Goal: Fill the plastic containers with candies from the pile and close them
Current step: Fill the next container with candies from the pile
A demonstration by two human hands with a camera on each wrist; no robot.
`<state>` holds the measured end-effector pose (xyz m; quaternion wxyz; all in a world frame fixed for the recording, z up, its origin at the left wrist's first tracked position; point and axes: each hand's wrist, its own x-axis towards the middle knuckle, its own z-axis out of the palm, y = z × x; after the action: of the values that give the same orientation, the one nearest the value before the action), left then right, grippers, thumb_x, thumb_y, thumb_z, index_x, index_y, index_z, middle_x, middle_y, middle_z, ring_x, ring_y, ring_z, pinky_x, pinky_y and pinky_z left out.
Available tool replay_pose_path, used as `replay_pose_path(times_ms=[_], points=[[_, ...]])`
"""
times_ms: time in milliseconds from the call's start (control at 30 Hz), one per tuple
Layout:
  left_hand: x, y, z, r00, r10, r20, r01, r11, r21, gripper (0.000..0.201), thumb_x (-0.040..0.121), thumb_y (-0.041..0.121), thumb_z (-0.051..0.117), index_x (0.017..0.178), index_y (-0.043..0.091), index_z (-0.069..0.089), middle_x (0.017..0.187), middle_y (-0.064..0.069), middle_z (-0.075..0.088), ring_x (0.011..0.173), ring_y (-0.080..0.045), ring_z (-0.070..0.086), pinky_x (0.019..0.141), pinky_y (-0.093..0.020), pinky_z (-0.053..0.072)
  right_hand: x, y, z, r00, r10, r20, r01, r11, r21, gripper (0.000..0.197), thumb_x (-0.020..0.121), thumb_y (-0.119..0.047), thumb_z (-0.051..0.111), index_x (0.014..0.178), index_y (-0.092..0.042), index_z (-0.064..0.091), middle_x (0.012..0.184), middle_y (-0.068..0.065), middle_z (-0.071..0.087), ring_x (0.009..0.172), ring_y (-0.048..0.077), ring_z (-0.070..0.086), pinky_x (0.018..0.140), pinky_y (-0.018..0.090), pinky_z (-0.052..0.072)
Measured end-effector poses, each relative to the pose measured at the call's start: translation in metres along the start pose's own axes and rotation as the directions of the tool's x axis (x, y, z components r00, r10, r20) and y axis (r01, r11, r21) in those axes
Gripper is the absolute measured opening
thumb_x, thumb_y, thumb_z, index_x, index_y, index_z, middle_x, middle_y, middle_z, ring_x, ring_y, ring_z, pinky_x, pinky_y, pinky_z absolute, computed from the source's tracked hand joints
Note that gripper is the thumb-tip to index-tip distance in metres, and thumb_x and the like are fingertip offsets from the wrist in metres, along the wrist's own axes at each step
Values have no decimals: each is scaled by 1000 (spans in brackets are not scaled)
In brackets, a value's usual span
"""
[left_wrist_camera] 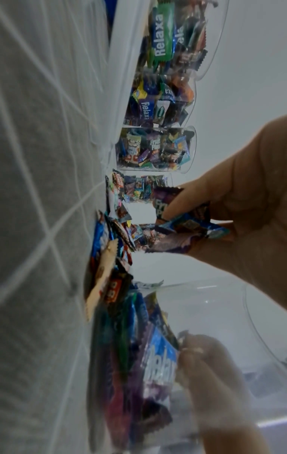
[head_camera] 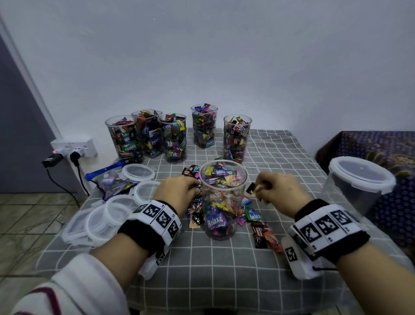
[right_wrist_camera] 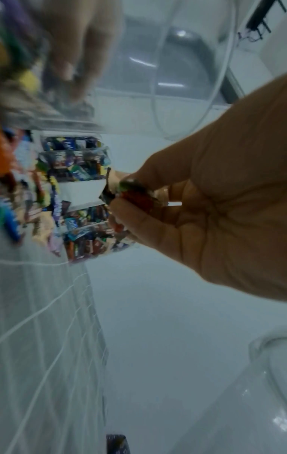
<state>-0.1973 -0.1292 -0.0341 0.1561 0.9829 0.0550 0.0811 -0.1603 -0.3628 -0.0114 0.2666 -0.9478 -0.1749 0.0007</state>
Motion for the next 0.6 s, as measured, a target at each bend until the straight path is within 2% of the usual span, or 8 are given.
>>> replay_pose_path(times_ms=[133,267,333,467,600], points=[[1,-3,2,1000,11,-26,-12,999,-40,26,93,34,54,117,31,64,112,-1,68,105,-24,59,85,-33,46,3,-14,-20,970,-87,-226,124,980,154,21,81,-3,65,75,-22,58,75,3,66,69,20,61,70,40,53],[2,-4,5,999,10,-46,-13,997,-71,25,92,33,55,115,31,65,110,-1,69,102,-23,60,83,-33,47,-1,-42,-33,909,-170,-382,288,917,278,32,79,-1,65,71,-31,55,76,0,66,71,19,62,69,31,51],[2,-5,5,998,13,-59,-18,996,-84,25,92,33,55,114,30,66,109,-1,69,102,-23,61,82,-32,47,-4,-57,-32,883,-228,-409,357,894,272,29,79,-3,66,73,-29,56,77,-3,65,74,18,62,69,30,51],[1,-6,6,998,15,-68,-22,996,-91,26,91,34,56,115,32,65,108,0,69,102,-23,60,82,-32,47,-4,-73,-15,870,-325,-371,411,893,183,9,80,-4,66,82,-12,64,78,-2,62,79,17,59,70,29,47],[0,-7,6,998,20,-65,-27,994,-104,26,91,34,57,115,35,65,109,1,69,102,-22,60,83,-33,48,0,-70,0,853,-385,-351,437,896,81,5,80,-6,66,81,-10,63,75,-10,53,73,11,50,62,12,35]])
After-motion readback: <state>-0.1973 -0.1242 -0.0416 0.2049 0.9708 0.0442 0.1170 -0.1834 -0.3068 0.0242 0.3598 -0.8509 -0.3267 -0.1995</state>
